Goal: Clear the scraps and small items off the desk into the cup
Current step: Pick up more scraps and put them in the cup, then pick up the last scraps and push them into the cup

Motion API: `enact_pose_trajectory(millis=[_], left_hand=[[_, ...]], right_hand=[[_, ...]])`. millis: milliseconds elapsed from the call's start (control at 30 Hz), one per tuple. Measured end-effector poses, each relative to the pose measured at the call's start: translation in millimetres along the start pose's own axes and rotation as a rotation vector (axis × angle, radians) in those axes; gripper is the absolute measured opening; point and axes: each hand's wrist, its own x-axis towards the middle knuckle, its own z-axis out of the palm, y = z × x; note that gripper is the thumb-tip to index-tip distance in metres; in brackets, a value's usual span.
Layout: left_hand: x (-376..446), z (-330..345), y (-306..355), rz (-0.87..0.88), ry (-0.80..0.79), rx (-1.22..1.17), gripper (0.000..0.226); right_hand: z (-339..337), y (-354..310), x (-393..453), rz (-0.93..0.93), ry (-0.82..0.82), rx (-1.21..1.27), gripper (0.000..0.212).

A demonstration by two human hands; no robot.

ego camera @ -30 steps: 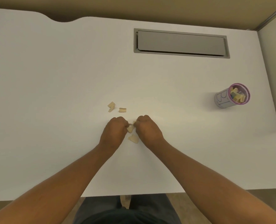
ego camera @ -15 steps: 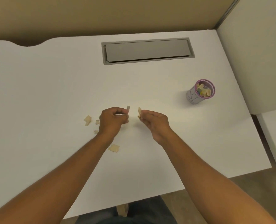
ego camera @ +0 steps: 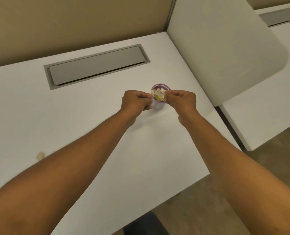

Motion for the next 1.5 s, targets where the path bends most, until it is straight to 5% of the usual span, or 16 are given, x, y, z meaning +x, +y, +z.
enact_pose_trajectory(millis=[200,433,667,933,1200,1333,1433,1500], left_hand=[[44,53,28,0.115,0.045,0.334,0.012],[71,72,61,0.139,-0.065,0.831,0.026],[71,70,75,0.217,-0.029,0.865,0.027],[56,26,59,0.193,0.001,0.471,0.028],[-19,-127,-42,0.232,0.256,0.465,0.025],[-80,-215,-119,0.244,0.453,0.643,0.020],[-117,-269,-166,0.198,0.489,0.894,0.030],[-132,-295,-189,0.136,0.447,1.054,0.043]], right_hand=[[-3,-10,52,-0.215,0.063,-0.467,0.012],[2,-12,78,-0.297,-0.130,-0.805,0.017],[-4,-25,89,-0.192,-0.165,-0.753,0.032],[7,-30,71,-0.203,-0.121,-0.800,0.036],[48,-3,-19,-0.630,0.103,-0.710,0.018],[102,60,-101,-0.741,-0.358,-0.766,0.011],[142,112,-149,-0.665,-0.797,-1.036,0.037],[168,138,-171,-0.564,-0.911,-1.143,0.063]])
